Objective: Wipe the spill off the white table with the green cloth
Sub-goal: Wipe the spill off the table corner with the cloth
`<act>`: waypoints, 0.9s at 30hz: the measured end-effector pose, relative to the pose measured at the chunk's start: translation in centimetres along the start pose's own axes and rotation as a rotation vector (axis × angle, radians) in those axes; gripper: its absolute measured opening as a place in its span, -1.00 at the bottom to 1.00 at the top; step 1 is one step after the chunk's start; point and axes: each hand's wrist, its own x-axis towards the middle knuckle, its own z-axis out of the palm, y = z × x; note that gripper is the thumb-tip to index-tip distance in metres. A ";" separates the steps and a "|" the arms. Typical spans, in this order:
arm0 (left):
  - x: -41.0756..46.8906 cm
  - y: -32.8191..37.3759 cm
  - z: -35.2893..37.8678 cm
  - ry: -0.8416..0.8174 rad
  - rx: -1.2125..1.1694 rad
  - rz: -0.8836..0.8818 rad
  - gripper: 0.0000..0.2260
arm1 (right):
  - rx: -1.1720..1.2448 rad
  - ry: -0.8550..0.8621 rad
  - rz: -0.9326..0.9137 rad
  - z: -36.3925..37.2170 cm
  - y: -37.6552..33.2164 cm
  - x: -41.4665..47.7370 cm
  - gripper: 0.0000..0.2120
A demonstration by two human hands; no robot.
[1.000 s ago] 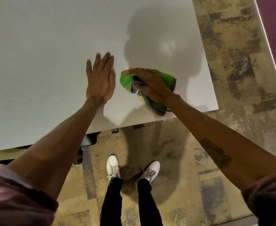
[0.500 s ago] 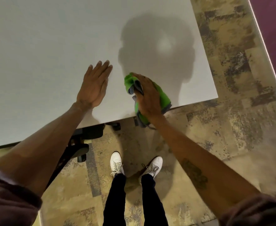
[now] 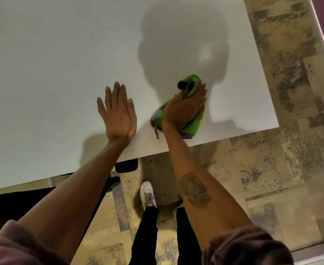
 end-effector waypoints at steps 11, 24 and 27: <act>0.5 -0.1 0.9 0.044 0.014 0.004 -0.51 | -0.005 -0.275 -0.158 5.0 -4.3 6.5 -0.61; -0.3 0.3 -0.1 0.001 -0.007 0.030 -0.53 | -0.071 -1.105 -0.580 1.1 -0.5 8.0 -0.77; -0.3 0.3 0.0 0.011 -0.011 0.026 -0.53 | -0.096 -1.188 -0.596 -0.7 0.8 6.5 -0.74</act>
